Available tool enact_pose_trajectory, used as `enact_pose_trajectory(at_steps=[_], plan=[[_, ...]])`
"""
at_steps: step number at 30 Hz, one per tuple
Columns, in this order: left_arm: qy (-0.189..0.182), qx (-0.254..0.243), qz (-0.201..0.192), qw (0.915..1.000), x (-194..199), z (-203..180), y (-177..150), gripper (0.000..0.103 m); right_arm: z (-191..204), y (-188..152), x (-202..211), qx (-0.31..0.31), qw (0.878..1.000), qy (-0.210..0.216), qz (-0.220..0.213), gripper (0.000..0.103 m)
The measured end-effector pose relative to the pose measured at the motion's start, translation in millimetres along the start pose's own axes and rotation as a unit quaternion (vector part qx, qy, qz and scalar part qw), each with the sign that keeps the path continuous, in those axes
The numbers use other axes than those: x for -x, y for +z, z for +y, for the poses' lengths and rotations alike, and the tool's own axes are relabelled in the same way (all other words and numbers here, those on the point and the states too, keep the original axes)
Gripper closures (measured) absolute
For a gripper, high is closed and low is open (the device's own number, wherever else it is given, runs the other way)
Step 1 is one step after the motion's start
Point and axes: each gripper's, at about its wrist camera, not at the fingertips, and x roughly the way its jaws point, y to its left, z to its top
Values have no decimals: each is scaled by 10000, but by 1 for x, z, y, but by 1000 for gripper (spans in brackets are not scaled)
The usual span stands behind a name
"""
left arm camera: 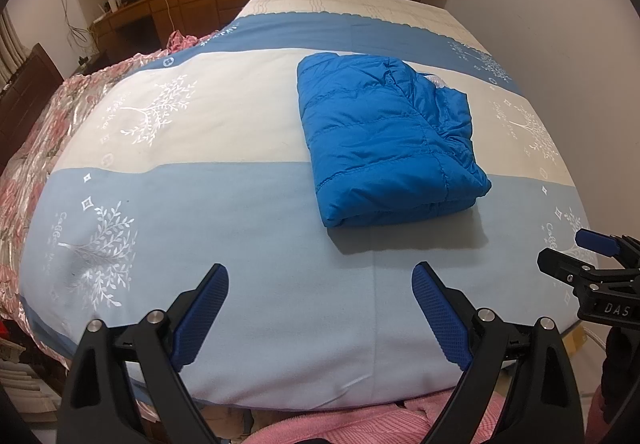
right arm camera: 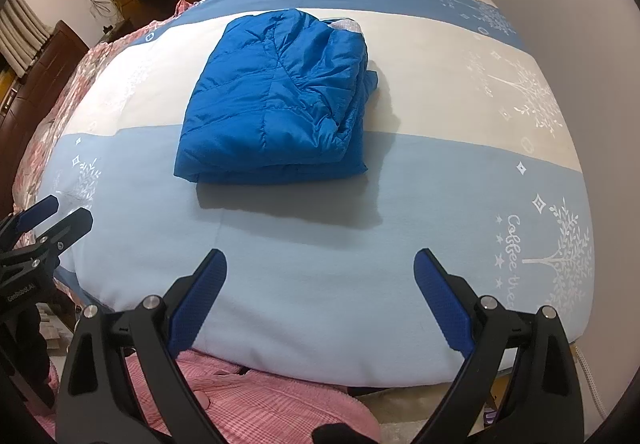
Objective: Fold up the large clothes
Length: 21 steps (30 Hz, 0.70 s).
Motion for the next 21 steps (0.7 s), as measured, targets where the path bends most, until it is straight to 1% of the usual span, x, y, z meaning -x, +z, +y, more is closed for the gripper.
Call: enact_pose_trajectory(at_steps=[10,21], plan=[[12,-22,-5,10000,0,-4,0,10,0,3,-2,41,10000,6,19,9],[-21,-18,19,10000,-5,-2,9,10,-2,12,-9,62,9999,13,84,9]])
